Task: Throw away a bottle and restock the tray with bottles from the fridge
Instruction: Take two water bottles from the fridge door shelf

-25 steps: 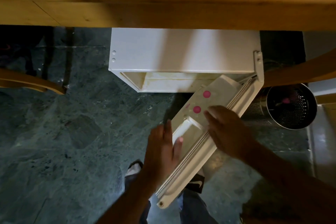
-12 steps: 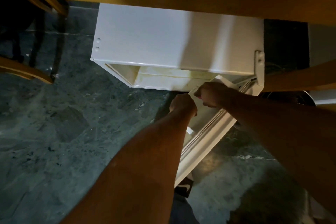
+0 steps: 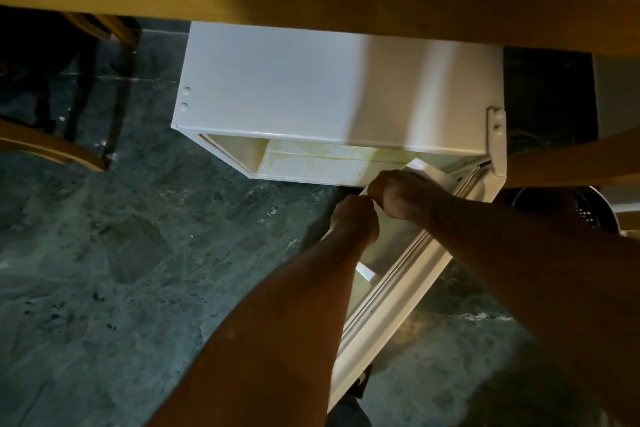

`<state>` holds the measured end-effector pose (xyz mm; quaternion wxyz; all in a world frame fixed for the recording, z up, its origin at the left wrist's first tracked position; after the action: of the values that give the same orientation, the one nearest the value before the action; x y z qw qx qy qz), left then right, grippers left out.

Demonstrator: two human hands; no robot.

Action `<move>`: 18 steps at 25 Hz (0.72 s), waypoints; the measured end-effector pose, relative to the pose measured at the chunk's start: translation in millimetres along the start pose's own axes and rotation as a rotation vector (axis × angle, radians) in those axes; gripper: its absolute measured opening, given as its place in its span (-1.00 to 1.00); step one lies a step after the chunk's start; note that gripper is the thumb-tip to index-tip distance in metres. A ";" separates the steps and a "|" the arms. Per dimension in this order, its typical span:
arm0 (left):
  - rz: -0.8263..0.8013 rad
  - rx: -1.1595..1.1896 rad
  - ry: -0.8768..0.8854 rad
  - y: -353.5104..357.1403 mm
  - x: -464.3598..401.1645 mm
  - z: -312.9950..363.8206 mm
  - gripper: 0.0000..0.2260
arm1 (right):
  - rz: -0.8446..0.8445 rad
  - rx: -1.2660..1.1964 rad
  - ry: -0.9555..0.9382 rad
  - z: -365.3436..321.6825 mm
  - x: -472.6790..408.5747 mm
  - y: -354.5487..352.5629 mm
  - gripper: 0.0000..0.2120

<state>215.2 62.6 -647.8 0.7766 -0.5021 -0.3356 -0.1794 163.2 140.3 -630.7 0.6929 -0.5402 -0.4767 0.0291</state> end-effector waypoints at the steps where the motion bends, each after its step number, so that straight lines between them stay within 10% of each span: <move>1: 0.007 -0.010 0.006 -3.6 1.4 -2.0 -0.71 | 0.046 -0.024 0.004 0.6 5.1 -1.1 -0.80; 18: 0.537 0.042 0.409 -174.0 210.2 -54.4 -0.79 | 0.313 -0.025 0.116 -61.2 174.8 -151.4 -0.74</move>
<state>275.9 -49.2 -400.4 0.8575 -0.5102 -0.0321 -0.0589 228.8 130.5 -400.9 0.6995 -0.6173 -0.3461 0.0995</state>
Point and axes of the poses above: each hand's wrist, its own x-axis away from the middle knuckle, its own y-axis out of the palm, z = x × y, the point moved 4 cm from there along -x, towards the middle knuckle, and after that the axes turned 4 degrees about -y, right-handed, at the moved point
